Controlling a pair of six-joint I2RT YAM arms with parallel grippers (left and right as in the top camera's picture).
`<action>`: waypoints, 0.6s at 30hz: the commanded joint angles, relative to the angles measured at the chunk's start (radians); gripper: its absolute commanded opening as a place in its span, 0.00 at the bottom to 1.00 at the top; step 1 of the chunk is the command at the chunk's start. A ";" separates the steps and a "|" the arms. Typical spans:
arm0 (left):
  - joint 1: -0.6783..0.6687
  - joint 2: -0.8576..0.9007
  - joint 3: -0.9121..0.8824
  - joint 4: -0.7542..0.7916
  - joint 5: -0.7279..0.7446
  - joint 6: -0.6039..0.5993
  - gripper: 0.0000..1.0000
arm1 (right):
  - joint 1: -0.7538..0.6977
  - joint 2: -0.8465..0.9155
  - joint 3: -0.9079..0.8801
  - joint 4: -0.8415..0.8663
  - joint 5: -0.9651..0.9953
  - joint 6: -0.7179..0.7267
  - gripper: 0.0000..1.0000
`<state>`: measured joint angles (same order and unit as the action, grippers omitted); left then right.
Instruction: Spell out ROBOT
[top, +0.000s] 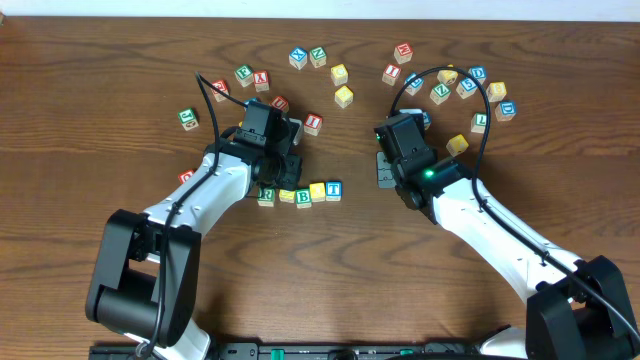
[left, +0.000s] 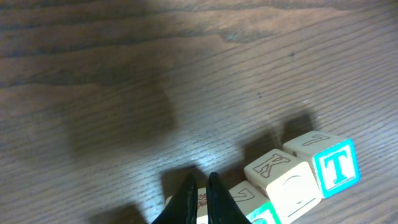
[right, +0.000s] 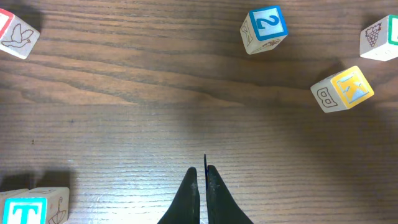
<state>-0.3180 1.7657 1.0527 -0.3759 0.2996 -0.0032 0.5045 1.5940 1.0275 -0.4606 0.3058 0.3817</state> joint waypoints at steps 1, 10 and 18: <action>0.000 0.013 0.031 -0.011 -0.031 -0.008 0.08 | -0.006 -0.019 0.019 -0.004 0.002 0.006 0.01; 0.000 0.014 0.031 -0.033 -0.031 -0.009 0.07 | -0.006 -0.019 0.019 -0.004 0.002 0.008 0.01; 0.000 0.042 0.030 -0.050 -0.031 -0.010 0.08 | -0.005 -0.019 0.019 -0.004 0.002 0.007 0.01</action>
<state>-0.3180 1.7790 1.0538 -0.4187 0.2821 -0.0032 0.5045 1.5940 1.0275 -0.4606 0.3058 0.3817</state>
